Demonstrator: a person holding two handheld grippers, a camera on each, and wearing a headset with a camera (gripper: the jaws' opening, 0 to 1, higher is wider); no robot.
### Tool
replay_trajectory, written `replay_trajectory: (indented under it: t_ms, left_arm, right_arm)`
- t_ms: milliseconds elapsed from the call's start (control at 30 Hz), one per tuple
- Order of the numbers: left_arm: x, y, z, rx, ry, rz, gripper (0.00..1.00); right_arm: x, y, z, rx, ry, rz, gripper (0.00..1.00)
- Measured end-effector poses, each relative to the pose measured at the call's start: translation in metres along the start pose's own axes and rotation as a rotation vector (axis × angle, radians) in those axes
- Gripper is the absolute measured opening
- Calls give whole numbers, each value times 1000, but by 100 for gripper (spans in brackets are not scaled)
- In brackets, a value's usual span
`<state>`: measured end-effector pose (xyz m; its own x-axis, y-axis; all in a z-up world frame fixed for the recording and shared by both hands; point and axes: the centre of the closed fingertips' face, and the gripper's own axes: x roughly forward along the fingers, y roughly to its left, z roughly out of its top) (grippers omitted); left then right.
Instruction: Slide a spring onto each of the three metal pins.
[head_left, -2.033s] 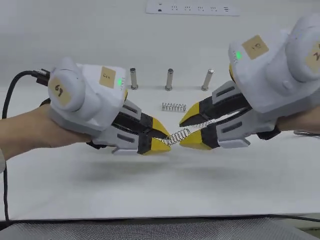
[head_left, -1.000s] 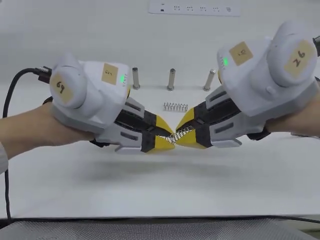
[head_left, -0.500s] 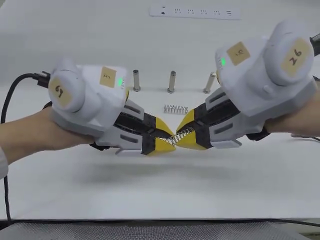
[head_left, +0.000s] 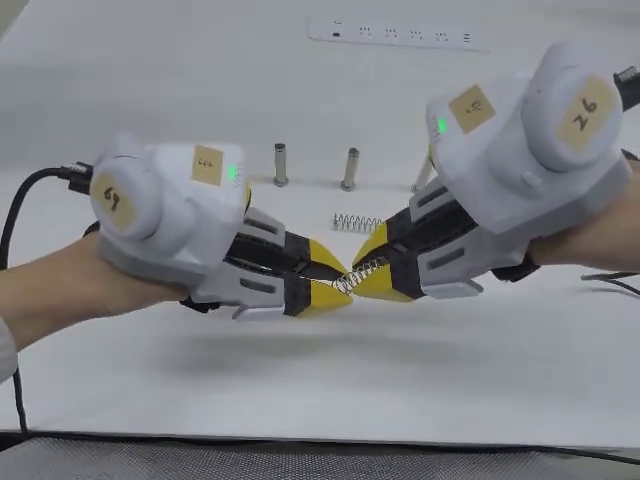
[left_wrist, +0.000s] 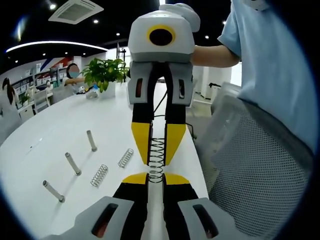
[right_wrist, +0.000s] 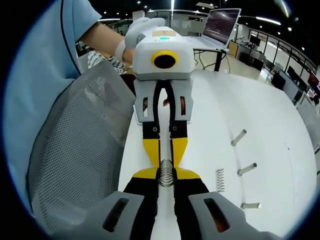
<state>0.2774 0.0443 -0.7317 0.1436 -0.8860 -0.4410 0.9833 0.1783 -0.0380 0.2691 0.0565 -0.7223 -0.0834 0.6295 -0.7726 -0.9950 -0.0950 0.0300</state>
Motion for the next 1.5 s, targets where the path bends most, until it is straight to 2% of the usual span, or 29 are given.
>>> replay_trajectory:
  t_ms: [200, 300, 400, 700, 867, 967, 1067, 1233, 1500]
  left_arm:
    - [-6, 2, -1, -19, -18, 45, 5]
    - [-13, 5, 2, -47, -51, 87, 9]
    - [-19, 9, 2, -66, -66, 126, 14]
    - [-41, 18, -5, -125, -88, 231, 32]
    - [-53, 26, -9, -152, -104, 303, 47]
    - [-59, 29, -11, -162, -111, 324, 52]
    - [-64, 33, -17, -191, -100, 354, 59]
    - [-72, 41, -22, -218, -110, 391, 71]
    - [-84, 57, -26, -245, -133, 454, 80]
  right_arm:
    - [-1, 2, 8, -20, -1, 6, 8]
    - [-1, 1, 11, -34, 0, 11, 8]
    - [-1, 0, 12, -46, 1, 10, 8]
    - [-4, -8, 19, -76, 10, 4, 8]
    - [-3, -11, 21, -89, 18, 4, 8]
    - [-3, -12, 22, -93, 22, 6, 8]
    - [-2, -12, 22, -96, 31, 12, 8]
    - [-1, -15, 21, -118, 61, 29, 8]
    - [0, -25, 21, -132, 92, 45, 8]
